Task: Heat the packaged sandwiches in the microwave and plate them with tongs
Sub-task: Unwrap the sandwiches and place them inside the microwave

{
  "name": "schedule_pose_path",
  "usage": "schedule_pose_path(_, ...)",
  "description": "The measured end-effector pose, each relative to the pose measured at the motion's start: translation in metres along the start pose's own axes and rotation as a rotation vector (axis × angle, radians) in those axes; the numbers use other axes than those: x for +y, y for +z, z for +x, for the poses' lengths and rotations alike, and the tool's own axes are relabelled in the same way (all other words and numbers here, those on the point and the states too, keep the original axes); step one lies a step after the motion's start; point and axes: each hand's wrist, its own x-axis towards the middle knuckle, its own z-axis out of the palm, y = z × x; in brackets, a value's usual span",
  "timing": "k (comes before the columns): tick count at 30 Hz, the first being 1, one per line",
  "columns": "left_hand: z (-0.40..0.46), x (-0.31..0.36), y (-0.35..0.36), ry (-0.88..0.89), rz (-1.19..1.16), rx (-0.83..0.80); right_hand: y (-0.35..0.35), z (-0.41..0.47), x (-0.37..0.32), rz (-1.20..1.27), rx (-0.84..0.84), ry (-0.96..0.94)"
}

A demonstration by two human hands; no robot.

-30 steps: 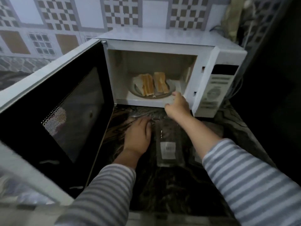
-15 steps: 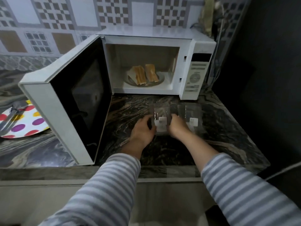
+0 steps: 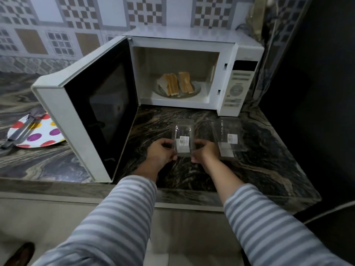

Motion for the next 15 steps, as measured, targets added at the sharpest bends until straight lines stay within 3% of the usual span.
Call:
schedule_pose_path(5, 0.002, -0.001, 0.001, 0.013, 0.091, 0.036, 0.0, 0.003, -0.001, -0.072, -0.024, -0.017)
schedule_pose_path(8, 0.004, -0.002, -0.004, 0.089, 0.313, 0.046, -0.001, 0.001, -0.005, -0.214, -0.028, -0.085)
schedule_pose_path(11, -0.005, 0.006, -0.005, 0.168, 0.695, 0.148, -0.011, -0.011, -0.015, -0.401, 0.025, -0.192)
schedule_pose_path(15, -0.016, 0.025, 0.012, 0.35, 0.789, 0.265, -0.033, -0.025, -0.031, -0.488, 0.095, -0.327)
